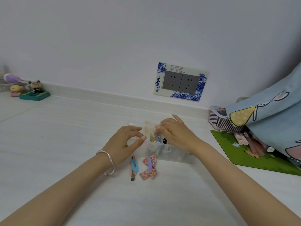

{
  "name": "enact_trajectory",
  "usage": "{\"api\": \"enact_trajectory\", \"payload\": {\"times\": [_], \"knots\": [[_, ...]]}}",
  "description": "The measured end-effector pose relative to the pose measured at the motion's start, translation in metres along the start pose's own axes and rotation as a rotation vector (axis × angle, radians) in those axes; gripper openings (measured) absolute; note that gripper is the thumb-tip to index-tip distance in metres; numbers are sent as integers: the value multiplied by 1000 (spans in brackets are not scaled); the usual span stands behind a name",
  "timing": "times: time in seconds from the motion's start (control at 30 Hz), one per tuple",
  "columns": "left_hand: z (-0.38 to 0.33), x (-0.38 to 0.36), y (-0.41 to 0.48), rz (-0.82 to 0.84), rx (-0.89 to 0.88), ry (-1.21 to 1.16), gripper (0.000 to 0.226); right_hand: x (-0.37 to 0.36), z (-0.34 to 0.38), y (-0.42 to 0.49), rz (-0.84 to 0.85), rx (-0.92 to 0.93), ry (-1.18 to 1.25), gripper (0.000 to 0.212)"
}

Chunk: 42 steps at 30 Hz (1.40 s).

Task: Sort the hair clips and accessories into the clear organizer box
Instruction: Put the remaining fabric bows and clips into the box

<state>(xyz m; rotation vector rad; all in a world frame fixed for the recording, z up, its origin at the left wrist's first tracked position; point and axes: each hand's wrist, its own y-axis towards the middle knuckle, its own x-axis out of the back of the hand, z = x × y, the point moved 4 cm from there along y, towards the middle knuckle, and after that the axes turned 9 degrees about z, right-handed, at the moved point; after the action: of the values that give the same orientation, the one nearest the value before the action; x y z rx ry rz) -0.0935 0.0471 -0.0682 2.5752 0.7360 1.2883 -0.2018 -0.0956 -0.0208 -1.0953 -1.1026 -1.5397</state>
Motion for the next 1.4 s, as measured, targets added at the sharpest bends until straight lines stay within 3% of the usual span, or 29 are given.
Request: {"api": "enact_trajectory", "payload": {"times": [0.13, 0.27, 0.4, 0.53, 0.63, 0.73, 0.83, 0.93, 1.07, 1.27, 1.4], "knots": [[-6, 13, -5, -11, -43, -7, 47, 5, 12, -28, -193, 113, 210, 23], [-14, 26, -4, -37, -68, -17, 45, -12, 36, -55, 4, 158, 319, 21], [-16, 30, -3, -41, -84, 4, 46, -36, 37, -63, 132, 190, 142, 23], [-13, 31, -7, -20, -71, 7, 47, -35, 41, -62, 9, 192, 203, 24], [-10, 35, -10, -15, -66, 11, 44, -19, 41, -54, -102, 114, 506, 2], [-1, 37, -10, -10, -30, 29, 34, 1, 36, -38, -259, 9, 838, 9], [10, 34, -11, 6, 24, 26, 39, 16, 30, -17, -344, -142, 938, 9], [16, 30, -13, -3, 42, -19, 40, 16, 23, 3, -322, -288, 903, 16], [19, 33, -13, -55, 45, -40, 40, 0, 17, 24, -203, -436, 799, 11], [21, 37, -13, -93, 33, -50, 36, -3, 20, 34, -209, -349, 422, 12], [19, 35, -12, -76, 5, -37, 36, -1, 28, 29, -189, -201, 309, 10]]}}
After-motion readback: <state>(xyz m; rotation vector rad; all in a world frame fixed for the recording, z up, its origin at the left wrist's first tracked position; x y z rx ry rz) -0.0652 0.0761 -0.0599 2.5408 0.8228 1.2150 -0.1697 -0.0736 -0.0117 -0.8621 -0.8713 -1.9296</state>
